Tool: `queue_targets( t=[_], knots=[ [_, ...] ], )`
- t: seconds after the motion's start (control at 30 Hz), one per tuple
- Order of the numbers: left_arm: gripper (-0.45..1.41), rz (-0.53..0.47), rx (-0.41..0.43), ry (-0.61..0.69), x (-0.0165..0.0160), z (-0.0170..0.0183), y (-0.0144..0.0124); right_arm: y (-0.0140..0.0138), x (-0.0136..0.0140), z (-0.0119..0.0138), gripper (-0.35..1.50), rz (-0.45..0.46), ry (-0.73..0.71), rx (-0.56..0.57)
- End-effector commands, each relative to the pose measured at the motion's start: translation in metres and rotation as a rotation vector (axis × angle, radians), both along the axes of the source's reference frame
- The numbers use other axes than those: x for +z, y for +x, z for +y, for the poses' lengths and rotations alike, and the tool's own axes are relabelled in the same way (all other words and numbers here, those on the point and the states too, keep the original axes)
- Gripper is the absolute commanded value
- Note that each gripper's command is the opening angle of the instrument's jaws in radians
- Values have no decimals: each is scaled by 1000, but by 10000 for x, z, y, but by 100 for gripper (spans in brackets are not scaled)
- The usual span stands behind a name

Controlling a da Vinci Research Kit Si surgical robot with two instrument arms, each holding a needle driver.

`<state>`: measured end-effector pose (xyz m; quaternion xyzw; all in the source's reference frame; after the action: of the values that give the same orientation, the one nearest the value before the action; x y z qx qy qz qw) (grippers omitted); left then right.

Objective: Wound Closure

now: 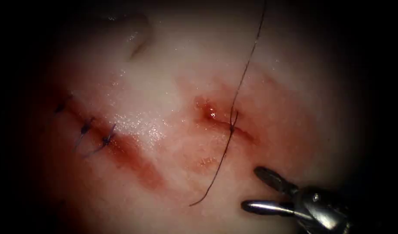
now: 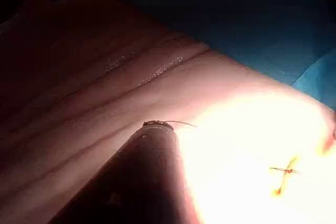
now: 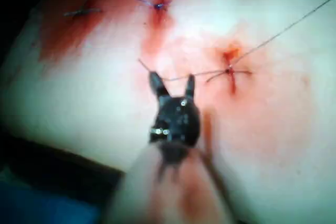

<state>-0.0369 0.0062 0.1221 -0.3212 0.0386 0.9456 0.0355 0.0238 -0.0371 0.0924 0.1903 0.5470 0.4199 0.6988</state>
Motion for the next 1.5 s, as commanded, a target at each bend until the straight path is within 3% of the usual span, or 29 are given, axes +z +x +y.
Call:
queue_targets(
  t=[0.03,0.37,0.53,0.8,1.5],
  knots=[
    [-45,-7,4,0,1,1,-7,6,4,8,109,3,3,11],
    [-45,-61,-16,18,-49,-13,-7,9,39,56,109,-27,-8,73],
    [-45,-71,-18,5,-86,-14,-11,20,69,79,124,-45,-21,98],
    [-45,-71,-13,7,-99,-31,-16,35,89,89,134,-49,-10,120],
    [-45,-89,-5,0,-119,-39,-13,78,104,105,133,-46,-10,119]
  ],
)
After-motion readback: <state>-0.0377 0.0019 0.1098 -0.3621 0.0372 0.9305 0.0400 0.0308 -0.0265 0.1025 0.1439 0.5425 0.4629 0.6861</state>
